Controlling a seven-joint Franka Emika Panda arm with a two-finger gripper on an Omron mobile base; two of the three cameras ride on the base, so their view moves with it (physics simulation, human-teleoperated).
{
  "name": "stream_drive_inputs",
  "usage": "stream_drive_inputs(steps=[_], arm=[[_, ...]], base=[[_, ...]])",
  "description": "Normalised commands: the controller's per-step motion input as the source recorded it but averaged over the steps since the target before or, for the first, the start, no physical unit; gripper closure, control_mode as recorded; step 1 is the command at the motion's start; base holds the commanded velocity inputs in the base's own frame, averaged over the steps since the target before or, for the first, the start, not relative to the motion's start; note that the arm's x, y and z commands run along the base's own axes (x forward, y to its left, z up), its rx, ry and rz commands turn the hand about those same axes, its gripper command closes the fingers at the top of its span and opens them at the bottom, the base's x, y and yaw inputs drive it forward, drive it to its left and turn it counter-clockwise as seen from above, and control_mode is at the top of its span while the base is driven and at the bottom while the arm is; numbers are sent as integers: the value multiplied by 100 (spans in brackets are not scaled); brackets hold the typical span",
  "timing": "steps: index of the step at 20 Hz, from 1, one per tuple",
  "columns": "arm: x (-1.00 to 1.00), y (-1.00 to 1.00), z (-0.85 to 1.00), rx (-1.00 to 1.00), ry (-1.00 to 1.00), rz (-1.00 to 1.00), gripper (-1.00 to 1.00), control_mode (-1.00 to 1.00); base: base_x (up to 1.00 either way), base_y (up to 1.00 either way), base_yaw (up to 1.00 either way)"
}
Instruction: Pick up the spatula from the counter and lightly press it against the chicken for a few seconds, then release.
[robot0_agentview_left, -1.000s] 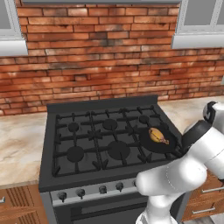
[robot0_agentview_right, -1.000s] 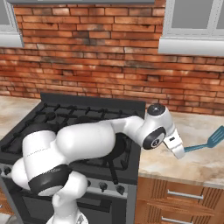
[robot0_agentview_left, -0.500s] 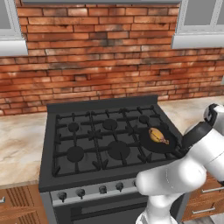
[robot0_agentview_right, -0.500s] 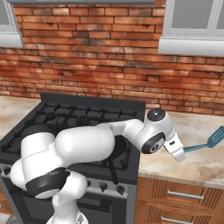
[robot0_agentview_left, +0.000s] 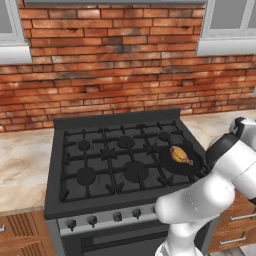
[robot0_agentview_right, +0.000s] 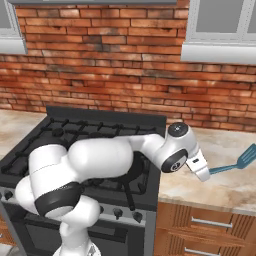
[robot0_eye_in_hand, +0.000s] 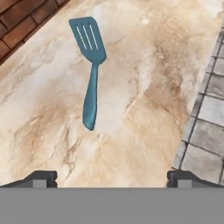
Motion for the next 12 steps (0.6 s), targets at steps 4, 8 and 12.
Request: stream_drive_inputs(steps=[4,8,12], arm=[[17,-1,-12,5,-2,2,-100,-100],[19,-5,-12,1,-3,2,-100,-100],[14,-8,-11,0,-7,1,-100,-100]], base=[[0,0,0],[0,0,0],[0,0,0]])
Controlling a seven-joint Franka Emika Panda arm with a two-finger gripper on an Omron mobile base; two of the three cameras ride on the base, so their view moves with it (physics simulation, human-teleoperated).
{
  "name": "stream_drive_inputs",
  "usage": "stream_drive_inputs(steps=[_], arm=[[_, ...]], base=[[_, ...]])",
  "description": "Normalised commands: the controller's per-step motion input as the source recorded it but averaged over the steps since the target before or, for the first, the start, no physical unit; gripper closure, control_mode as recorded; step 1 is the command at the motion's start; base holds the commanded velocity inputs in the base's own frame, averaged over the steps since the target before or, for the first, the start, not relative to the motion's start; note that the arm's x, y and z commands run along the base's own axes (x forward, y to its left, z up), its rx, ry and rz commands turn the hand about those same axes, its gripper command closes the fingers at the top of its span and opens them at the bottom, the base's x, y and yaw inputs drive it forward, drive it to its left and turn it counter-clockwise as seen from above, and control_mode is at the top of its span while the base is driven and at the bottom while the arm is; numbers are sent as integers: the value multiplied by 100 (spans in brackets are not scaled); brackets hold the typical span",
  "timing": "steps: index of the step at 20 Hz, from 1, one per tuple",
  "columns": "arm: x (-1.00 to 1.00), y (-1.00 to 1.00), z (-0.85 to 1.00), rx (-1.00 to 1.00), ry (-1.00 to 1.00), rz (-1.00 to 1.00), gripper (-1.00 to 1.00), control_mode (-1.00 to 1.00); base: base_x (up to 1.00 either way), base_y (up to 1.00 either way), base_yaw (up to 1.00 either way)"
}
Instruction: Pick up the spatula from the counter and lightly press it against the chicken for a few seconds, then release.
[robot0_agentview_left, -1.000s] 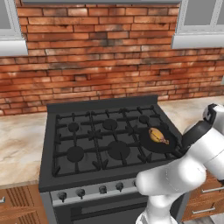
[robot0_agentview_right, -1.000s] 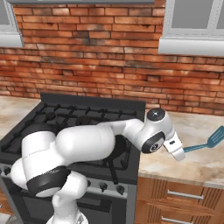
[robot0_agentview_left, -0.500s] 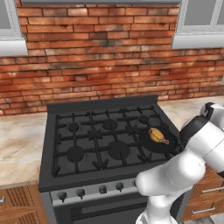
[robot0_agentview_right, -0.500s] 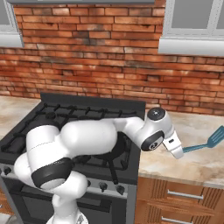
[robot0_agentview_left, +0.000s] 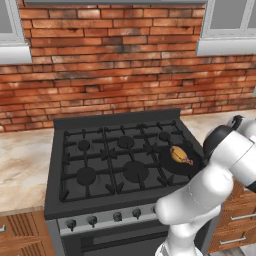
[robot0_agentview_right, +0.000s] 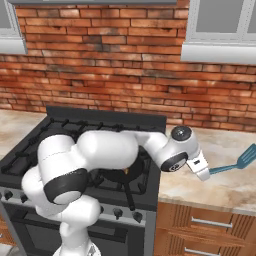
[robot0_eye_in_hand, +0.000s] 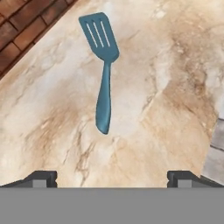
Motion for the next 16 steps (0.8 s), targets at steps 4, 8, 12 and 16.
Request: stream_drive_inputs(steps=[4,8,12,16], arm=[[9,-14,-11,0,-10,0,-100,-100],[7,-18,-14,0,-9,0,-100,-100],[15,-21,-13,0,-2,0,-100,-100],[22,-22,-4,0,0,0,-100,-100]], base=[[0,0,0],[0,0,0],[0,0,0],[0,0,0]])
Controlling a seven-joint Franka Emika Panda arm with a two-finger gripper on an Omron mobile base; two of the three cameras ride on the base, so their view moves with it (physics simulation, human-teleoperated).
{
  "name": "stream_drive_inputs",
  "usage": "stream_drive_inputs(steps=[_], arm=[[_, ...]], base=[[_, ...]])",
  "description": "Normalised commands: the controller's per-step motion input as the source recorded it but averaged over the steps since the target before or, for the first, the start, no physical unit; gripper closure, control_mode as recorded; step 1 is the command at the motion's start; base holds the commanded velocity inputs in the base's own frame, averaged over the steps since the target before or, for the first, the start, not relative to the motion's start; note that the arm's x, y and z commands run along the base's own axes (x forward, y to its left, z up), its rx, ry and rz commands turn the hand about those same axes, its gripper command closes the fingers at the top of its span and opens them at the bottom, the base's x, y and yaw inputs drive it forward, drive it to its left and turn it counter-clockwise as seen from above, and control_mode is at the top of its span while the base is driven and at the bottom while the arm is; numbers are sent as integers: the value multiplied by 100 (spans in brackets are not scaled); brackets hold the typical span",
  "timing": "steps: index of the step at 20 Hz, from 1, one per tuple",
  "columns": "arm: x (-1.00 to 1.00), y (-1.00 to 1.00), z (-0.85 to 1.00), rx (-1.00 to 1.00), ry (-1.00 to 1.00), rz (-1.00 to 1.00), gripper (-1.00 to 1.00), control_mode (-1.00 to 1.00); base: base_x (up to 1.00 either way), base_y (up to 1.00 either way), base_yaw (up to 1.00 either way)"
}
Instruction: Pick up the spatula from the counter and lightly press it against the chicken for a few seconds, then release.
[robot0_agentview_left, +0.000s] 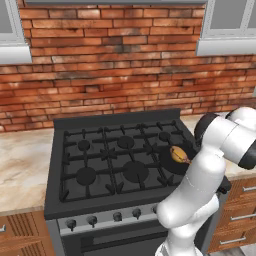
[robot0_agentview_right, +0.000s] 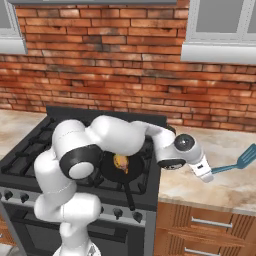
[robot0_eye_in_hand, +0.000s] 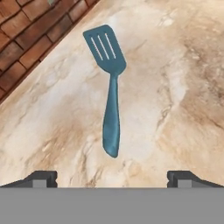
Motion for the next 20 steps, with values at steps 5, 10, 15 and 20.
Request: stream_drive_inputs(steps=[5,10,15,20], arm=[[24,-24,-1,0,1,1,-100,-100],[4,-15,-1,0,0,0,-100,-100],[0,-11,-2,0,0,0,-100,-100],[3,-10,-5,0,1,0,-100,-100]], base=[[0,0,0],[0,0,0],[0,0,0],[0,0,0]])
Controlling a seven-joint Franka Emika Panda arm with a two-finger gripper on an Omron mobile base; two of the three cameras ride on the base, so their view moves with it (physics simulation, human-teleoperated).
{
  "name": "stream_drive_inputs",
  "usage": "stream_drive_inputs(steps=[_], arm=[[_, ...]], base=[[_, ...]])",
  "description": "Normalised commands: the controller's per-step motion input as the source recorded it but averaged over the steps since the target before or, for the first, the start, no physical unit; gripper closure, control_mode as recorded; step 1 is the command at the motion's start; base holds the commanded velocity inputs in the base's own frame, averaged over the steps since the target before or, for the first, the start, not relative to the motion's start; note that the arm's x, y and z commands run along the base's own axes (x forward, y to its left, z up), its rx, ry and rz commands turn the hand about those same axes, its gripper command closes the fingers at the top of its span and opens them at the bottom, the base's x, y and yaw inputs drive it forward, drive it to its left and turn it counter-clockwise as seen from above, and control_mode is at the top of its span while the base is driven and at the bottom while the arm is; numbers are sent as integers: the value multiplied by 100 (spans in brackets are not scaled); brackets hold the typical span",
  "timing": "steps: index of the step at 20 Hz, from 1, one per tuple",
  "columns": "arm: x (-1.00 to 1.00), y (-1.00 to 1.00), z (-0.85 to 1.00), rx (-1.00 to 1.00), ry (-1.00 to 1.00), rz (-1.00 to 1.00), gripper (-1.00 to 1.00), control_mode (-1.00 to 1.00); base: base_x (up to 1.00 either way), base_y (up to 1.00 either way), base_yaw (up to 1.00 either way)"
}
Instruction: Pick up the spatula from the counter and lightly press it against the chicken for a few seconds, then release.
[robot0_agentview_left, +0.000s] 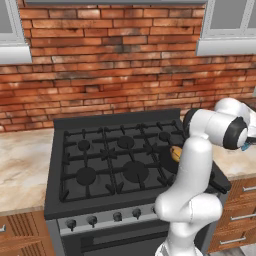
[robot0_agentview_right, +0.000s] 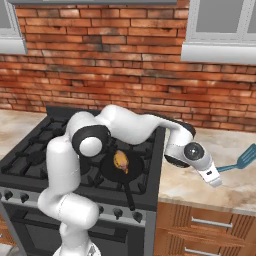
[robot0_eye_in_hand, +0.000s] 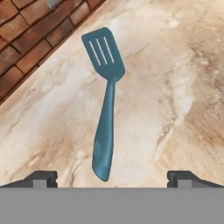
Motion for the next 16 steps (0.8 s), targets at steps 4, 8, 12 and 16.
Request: stream_drive_inputs(steps=[4,8,12,16], arm=[[13,-1,0,0,5,0,-100,-100],[24,0,0,0,11,0,-100,-100],[35,0,0,0,15,0,-100,-100],[33,-4,0,0,11,0,-100,-100]], base=[[0,0,0],[0,0,0],[0,0,0],[0,0,0]])
